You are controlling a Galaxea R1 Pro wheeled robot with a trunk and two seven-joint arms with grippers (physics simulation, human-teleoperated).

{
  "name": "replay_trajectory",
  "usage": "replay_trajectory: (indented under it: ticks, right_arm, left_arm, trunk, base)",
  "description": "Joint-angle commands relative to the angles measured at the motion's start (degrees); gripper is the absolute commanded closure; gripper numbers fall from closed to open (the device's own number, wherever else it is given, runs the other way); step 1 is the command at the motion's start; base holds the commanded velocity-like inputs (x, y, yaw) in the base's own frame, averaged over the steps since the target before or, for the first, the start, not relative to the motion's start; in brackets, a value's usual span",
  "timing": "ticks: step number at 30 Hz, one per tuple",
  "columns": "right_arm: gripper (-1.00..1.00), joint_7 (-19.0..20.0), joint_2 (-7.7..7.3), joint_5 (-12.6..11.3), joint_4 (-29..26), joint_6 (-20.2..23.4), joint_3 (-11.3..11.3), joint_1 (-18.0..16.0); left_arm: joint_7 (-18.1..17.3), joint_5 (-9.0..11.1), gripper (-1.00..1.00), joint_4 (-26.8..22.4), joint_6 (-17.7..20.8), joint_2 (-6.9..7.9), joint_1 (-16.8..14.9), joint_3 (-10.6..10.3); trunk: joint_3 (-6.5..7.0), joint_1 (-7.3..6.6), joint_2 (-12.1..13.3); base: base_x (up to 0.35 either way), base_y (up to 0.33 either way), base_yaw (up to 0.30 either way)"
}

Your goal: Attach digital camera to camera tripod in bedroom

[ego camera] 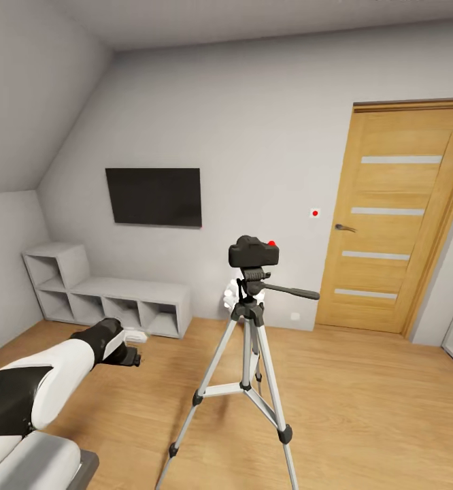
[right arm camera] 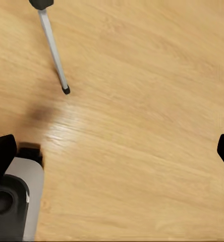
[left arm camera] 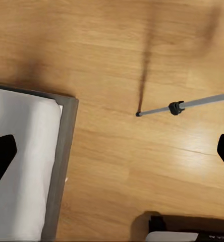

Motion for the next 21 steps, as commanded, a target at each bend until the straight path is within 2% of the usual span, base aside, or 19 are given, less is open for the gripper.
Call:
replay_trajectory:
  ticks: [1, 8, 11, 18, 21]
  right_arm:
    - [-1.00, -0.3, 0.03, -0.2, 0.1, -0.2, 0.4, 0.1]
    - [-1.00, -1.3, 0.02, -0.2, 0.1, -0.2, 0.3, 0.9]
    - [-1.00, -1.3, 0.02, -0.2, 0.1, -0.2, 0.3, 1.0]
    - [-1.00, -1.5, 0.02, -0.2, 0.1, 0.4, 0.3, 1.1]
    - [-1.00, -1.4, 0.02, -0.2, 0.1, 3.5, 0.3, 1.6]
  left_arm:
    - [-0.1, -0.4, -1.00, -0.1, 0.0, 0.15, 0.3, 0.1]
    - [0.4, -0.4, -1.00, 0.0, -0.8, 2.06, 2.5, 0.1]
    - [0.4, -0.4, -1.00, 0.0, -0.9, 2.38, 3.2, 0.1]
    - [0.4, -0.4, -1.00, 0.0, -0.9, 2.45, 6.1, 0.0]
    - [0.4, -0.4, -1.00, 0.0, -0.9, 2.25, 8.5, 0.1]
  trunk:
    - [-0.02, 0.02, 0.0]
    - [-0.02, 0.02, 0.0]
    - [-0.02, 0.02, 0.0]
    - [-0.02, 0.02, 0.0]
    - [-0.02, 0.02, 0.0]
  base:
    - [0.000, 0.000, 0.000]
    - [0.000, 0.000, 0.000]
    - [0.000, 0.000, 0.000]
    - [0.000, 0.000, 0.000]
    - [0.000, 0.000, 0.000]
